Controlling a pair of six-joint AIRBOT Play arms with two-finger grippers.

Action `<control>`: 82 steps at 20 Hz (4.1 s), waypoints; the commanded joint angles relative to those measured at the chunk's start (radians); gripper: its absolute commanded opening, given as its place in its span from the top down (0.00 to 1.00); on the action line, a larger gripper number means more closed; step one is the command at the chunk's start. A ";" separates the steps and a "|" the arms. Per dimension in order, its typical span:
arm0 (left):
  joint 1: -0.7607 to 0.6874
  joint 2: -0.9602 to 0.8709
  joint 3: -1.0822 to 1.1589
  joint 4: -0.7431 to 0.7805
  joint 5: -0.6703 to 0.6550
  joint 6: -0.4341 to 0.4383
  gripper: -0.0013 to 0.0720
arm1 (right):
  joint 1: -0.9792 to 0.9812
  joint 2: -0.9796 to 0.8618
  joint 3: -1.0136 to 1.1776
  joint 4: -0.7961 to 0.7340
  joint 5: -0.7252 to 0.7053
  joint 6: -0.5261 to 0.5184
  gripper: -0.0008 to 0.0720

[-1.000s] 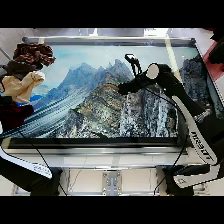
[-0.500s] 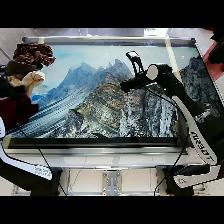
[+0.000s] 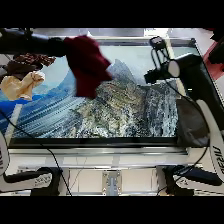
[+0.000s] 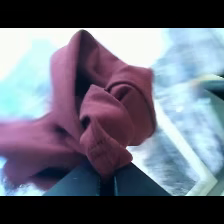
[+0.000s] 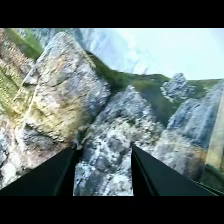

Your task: Fold the shirts.

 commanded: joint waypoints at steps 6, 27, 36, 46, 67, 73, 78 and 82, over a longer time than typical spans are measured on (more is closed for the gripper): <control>-0.137 0.076 -0.302 0.188 -0.291 -0.076 0.97 | -0.069 0.180 -0.058 0.134 -0.065 0.008 0.43; -0.138 0.050 -0.776 0.785 0.257 -0.561 0.07 | 0.303 0.066 -0.858 1.199 -0.541 -0.033 0.27; -0.138 0.050 -0.776 0.783 0.248 -0.523 0.07 | 0.319 -0.093 -0.850 1.487 -0.801 -0.045 0.49; -0.138 0.058 -0.824 0.743 0.149 -0.477 0.08 | 0.148 0.065 -0.606 1.255 -0.661 -0.233 0.96; -0.139 -0.090 -0.963 0.370 0.489 -0.381 0.19 | -0.018 0.121 -0.598 1.069 -0.571 -0.204 0.96; -0.164 0.071 -0.996 0.330 0.156 -0.333 0.19 | -0.026 0.121 -0.598 0.974 -0.644 -0.200 0.96; -0.446 0.164 -1.218 0.309 0.356 -0.496 0.19 | -0.038 0.121 -0.598 0.973 -0.645 -0.200 0.96; -0.627 0.162 -1.242 0.546 0.628 -0.810 0.18 | -0.038 0.121 -0.598 0.974 -0.624 -0.200 0.96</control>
